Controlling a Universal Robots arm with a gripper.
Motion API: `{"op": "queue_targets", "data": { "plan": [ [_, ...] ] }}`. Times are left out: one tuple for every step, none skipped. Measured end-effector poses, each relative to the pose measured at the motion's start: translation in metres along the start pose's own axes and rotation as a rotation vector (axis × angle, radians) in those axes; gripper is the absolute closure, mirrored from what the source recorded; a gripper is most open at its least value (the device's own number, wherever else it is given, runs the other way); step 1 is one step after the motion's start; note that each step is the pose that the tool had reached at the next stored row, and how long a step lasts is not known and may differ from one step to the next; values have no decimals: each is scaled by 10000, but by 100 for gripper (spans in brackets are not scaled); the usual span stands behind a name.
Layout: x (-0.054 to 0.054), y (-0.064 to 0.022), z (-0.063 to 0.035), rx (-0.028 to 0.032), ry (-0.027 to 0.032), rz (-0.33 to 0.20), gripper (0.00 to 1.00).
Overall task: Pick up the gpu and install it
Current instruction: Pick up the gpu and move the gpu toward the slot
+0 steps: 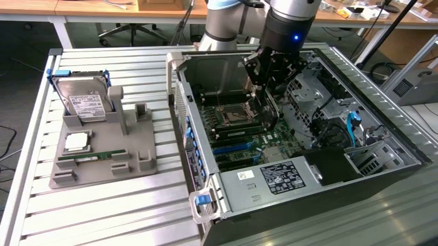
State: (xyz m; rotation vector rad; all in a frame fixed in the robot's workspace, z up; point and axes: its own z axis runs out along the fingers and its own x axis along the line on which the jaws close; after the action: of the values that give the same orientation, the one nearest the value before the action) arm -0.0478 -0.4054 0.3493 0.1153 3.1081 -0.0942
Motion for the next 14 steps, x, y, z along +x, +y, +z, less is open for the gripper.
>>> {"op": "queue_targets", "data": {
  "plan": [
    [-14,1,1,0,-1,0,73],
    [-27,2,2,-1,-1,0,73],
    [-38,3,3,0,-1,0,73],
    [-46,3,3,0,0,0,73],
    [-48,3,3,0,0,0,73],
    [-48,3,3,0,0,1,73],
    [-48,4,3,0,0,1,73],
    [-48,4,3,-1,0,1,73],
    [-48,4,3,0,0,0,73],
    [-48,4,3,-1,0,1,73],
    [-48,4,3,-1,0,0,73],
    [-48,4,3,-1,0,0,73],
    [-48,4,3,0,0,0,73],
    [-48,4,3,0,0,1,73]
  ]
}}
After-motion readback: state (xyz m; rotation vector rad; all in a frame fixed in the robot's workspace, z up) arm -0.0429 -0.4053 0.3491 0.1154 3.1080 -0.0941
